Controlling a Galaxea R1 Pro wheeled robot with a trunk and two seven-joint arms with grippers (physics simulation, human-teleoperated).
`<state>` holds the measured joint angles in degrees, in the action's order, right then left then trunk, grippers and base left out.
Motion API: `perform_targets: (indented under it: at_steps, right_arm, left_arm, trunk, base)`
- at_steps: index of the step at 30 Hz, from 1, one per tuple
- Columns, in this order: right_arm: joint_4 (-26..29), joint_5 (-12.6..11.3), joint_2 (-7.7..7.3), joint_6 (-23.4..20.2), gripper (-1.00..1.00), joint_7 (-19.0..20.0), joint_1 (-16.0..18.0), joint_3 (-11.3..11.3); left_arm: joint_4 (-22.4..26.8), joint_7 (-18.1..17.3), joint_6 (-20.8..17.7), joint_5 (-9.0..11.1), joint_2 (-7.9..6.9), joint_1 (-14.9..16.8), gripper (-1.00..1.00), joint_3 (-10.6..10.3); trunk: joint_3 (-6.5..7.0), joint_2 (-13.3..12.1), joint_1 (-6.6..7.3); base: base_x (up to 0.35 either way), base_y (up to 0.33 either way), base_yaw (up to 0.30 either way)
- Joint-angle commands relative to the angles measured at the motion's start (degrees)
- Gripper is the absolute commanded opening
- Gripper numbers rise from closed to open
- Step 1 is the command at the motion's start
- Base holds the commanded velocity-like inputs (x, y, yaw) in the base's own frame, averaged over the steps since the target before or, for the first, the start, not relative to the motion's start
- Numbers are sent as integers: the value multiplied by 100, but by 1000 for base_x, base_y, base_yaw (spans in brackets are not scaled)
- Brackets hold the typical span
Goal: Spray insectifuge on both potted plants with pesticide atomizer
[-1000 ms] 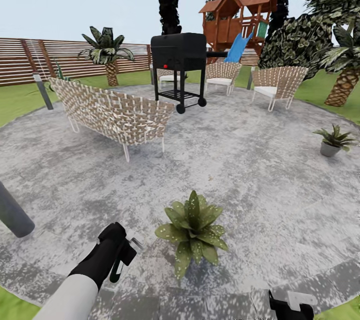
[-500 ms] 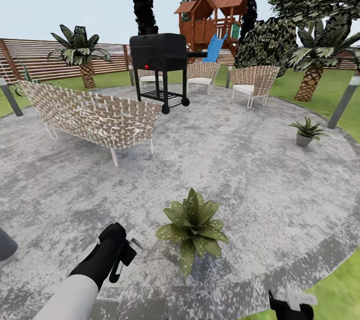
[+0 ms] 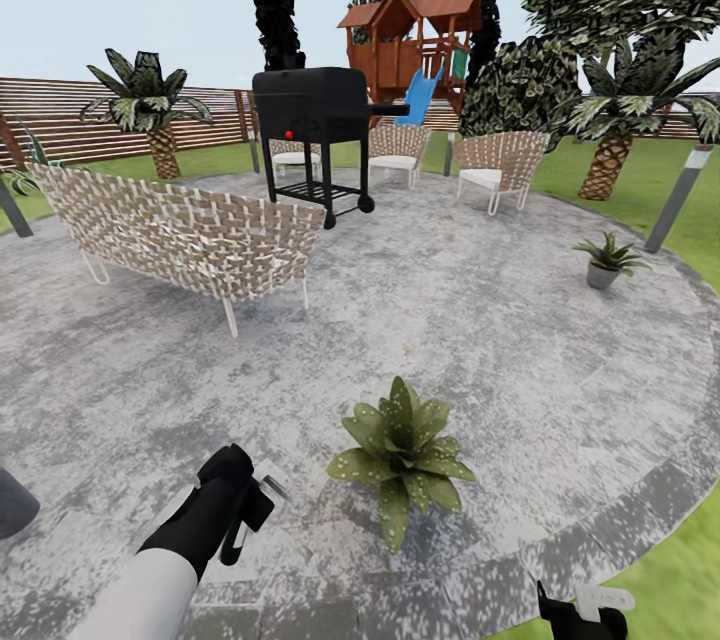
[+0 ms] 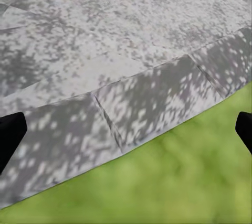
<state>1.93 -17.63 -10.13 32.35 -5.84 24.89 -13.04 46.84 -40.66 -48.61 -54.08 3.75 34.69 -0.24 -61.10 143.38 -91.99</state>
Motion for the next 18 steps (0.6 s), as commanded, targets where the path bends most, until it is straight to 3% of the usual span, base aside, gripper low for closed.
perform_targets:
  at_steps: [1,3,5,7,10,16,18]
  right_arm:
    - [0,-21,-4,9,100,-31,0,-50]
    - [0,-21,-6,9,100,-31,3,-50]
    - [-2,-21,0,7,100,-31,1,-51]
    - [-2,-21,1,6,100,-31,0,-50]
    - [-7,-15,2,1,100,-30,3,-55]
    - [-9,-12,-1,0,100,-26,3,-58]
    - [-9,-12,-5,0,100,-24,3,-59]
  left_arm:
    - [7,-48,-10,-79,51,12,-100,-12]
    - [20,-48,-67,-95,198,58,-100,-88]
    - [33,-53,-350,-121,393,114,-100,-356]
    - [40,-60,-764,-131,416,318,-100,-556]
    - [36,-64,-930,-144,406,554,-100,-640]
    - [-25,-92,-1006,-928,464,765,-100,-687]
    - [-34,-135,-1015,-1013,476,825,-100,-684]
  trunk:
    - [-5,2,1]
    - [-1,2,1]
    - [7,2,1]
    - [10,2,1]
    - [11,2,1]
    - [11,2,1]
    - [11,2,1]
  base:
    - [5,10,-6]
    - [2,5,-87]
    - [1,1,-181]
    - [0,0,-75]
    - [0,0,-19]
    - [0,0,-2]
    - [0,0,0]
